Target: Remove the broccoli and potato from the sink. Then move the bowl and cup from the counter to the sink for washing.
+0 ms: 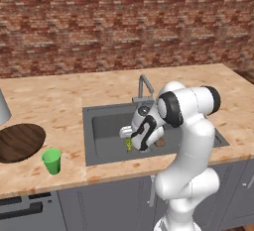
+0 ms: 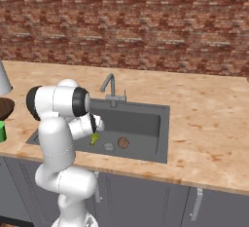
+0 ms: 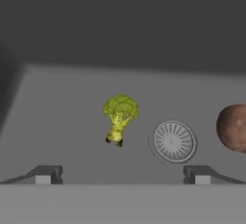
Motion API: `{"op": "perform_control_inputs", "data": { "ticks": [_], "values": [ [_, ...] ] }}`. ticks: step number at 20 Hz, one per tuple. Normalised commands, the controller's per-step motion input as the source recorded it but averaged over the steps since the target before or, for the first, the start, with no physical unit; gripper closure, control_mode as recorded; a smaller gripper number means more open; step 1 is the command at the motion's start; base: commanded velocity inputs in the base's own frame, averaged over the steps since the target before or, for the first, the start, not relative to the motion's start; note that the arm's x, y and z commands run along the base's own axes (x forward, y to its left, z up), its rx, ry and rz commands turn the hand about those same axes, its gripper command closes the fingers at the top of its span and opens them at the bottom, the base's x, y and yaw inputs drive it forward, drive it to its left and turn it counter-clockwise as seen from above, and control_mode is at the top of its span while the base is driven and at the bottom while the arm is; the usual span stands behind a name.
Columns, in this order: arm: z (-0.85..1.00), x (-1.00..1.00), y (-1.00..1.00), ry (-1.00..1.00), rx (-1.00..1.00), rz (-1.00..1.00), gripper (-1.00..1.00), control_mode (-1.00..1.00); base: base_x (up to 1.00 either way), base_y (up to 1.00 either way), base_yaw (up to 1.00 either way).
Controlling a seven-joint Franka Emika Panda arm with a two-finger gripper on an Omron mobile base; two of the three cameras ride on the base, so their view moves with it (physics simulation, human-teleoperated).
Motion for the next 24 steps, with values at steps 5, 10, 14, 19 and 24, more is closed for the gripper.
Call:
{"op": "perform_control_inputs", "data": {
  "ticks": [5,10,14,19,24],
  "values": [
    [-0.22,0.08,0.01,0.0,0.0,0.0,-1.0,-1.0,0.0,0.0,0.0],
    [-0.23,0.07,0.04,0.0,0.0,0.0,-1.0,-1.0,0.0,0.0,0.0],
    [-0.23,0.05,0.07,0.0,0.0,-0.01,-1.0,-1.0,0.0,0.0,0.0],
    [-0.22,0.04,0.1,0.0,0.0,-0.03,-1.0,-1.0,0.0,0.0,0.0],
    [-0.19,0.02,0.07,0.0,0.0,-0.03,-1.0,-1.0,0.0,0.0,0.0]
  ]
}}
